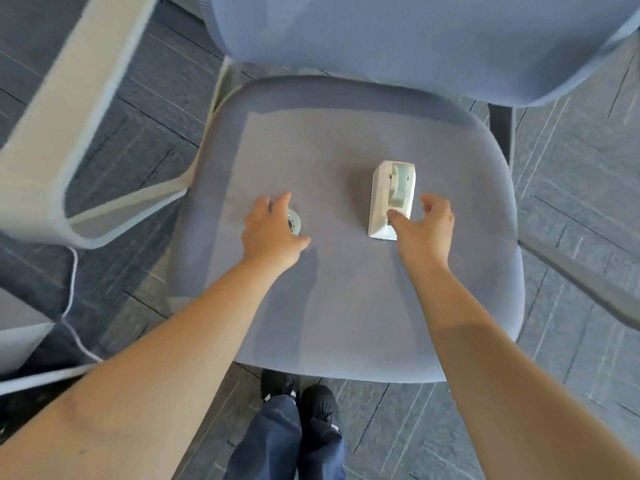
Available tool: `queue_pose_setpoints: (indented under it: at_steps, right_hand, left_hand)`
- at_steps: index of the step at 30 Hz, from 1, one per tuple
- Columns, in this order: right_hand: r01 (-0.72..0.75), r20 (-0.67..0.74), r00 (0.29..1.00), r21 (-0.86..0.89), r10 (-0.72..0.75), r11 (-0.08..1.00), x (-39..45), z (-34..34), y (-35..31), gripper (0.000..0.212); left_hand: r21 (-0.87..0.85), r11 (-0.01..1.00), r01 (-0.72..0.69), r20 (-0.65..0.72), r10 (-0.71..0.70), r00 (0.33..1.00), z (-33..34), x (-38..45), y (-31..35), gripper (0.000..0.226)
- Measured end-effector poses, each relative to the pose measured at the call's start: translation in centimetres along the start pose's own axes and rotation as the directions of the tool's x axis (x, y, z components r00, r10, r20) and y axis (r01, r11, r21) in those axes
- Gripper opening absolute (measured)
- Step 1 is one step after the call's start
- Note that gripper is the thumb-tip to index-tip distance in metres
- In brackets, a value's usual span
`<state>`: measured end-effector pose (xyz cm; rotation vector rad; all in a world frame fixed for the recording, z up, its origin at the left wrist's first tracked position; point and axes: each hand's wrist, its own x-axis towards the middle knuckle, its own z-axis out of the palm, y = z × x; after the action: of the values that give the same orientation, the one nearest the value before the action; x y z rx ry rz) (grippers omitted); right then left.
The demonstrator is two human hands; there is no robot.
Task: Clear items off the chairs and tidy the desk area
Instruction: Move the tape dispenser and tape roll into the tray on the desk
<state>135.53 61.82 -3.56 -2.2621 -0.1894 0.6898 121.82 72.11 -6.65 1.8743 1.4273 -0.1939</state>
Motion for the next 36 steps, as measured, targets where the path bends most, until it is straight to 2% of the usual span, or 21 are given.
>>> queue_pose_setpoints:
  at_steps: [4,9,13,17,20,23,29,36]
  right_hand:
    - [-0.031,0.018,0.999,-0.057,0.032,0.998,2.3,1.9,0.3,0.072]
    - [-0.068,-0.001,0.998,-0.153,0.069,0.986,3.6,3.6,0.7,0.077]
    - [-0.091,-0.028,0.996,-0.257,0.086,0.962,4.0,3.7,0.4,0.068]
    - [-0.099,-0.017,0.995,-0.268,0.098,0.958,3.1,2.9,-0.1,0.059]
    - [-0.110,0.027,0.993,-0.212,0.118,0.971,0.8,1.9,-1.2,0.056]
    - [-0.055,0.102,0.992,-0.168,0.073,0.984,-1.7,0.9,-3.3,0.056]
    - [0.074,0.210,0.976,-0.076,-0.057,0.994,-6.9,-1.1,-9.3,0.045]
    - [0.248,0.363,0.904,-0.019,-0.225,0.968,-15.0,-2.4,-14.5,0.047]
  left_hand:
    - [0.225,0.974,-0.017,-0.034,0.025,0.999,1.4,1.4,0.1,0.063]
    - [0.213,0.968,-0.133,-0.032,0.143,0.989,1.7,2.4,-0.2,0.043]
    - [-0.001,0.982,-0.187,-0.069,0.186,0.980,1.0,2.8,0.5,0.045]
    - [-0.277,0.950,-0.144,-0.051,0.135,0.990,-0.5,1.9,1.4,0.039]
    - [-0.494,0.868,-0.038,0.021,0.056,0.998,-2.0,0.4,2.0,0.027]
    - [-0.679,0.729,0.089,0.113,-0.016,0.993,-3.9,-1.8,2.7,0.012]
    - [-0.826,0.557,0.092,0.090,-0.031,0.995,-9.3,-7.1,3.1,0.006]
    - [-0.884,0.468,-0.012,-0.058,-0.084,0.995,-16.2,-15.7,-0.4,0.022]
